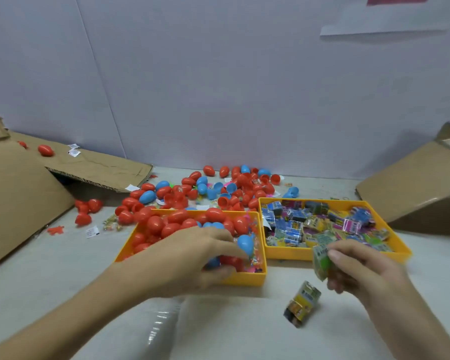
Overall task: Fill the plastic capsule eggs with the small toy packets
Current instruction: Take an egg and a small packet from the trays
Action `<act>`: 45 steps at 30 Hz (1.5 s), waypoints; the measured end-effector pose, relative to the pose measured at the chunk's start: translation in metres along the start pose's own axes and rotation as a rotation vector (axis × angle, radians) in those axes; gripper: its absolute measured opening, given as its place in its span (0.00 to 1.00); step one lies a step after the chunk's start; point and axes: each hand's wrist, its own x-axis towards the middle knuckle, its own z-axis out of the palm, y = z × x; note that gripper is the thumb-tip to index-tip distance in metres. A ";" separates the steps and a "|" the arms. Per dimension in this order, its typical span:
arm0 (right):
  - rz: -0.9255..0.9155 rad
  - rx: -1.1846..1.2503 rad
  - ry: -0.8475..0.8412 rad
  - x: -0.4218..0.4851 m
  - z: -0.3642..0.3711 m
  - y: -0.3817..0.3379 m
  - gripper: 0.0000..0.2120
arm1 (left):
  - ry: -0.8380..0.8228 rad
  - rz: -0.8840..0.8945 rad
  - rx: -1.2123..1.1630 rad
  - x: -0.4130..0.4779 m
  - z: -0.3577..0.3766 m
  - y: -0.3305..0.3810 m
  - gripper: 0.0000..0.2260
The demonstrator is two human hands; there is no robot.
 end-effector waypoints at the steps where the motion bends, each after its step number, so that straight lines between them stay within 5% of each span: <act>1: 0.034 0.061 -0.019 0.000 0.001 -0.005 0.10 | -0.044 0.000 0.044 0.005 0.008 0.005 0.15; 8: 0.187 0.256 -0.035 -0.002 -0.005 -0.015 0.07 | 0.009 -0.148 -0.220 0.012 0.003 0.011 0.11; 11: 0.209 0.275 -0.014 -0.002 -0.007 -0.011 0.04 | 0.227 -0.231 -0.523 0.006 0.006 0.020 0.09; 14: 0.223 0.257 -0.017 -0.002 -0.006 -0.011 0.05 | 0.565 -0.280 -1.116 0.011 0.017 0.051 0.08; 16: 0.232 0.241 -0.017 -0.001 -0.005 -0.011 0.04 | 0.639 -0.283 -1.261 0.023 0.028 0.076 0.10; 22: 0.187 0.203 0.065 -0.001 -0.004 -0.009 0.04 | 0.452 -0.278 -1.227 0.044 0.039 0.114 0.17; 30: 0.156 0.201 0.088 -0.004 -0.005 -0.010 0.05 | 0.452 -0.339 -1.586 0.042 0.051 0.122 0.11; 45: -0.037 0.171 -0.059 -0.008 -0.003 -0.009 0.04 | 0.529 -0.534 -1.676 0.043 0.060 0.123 0.15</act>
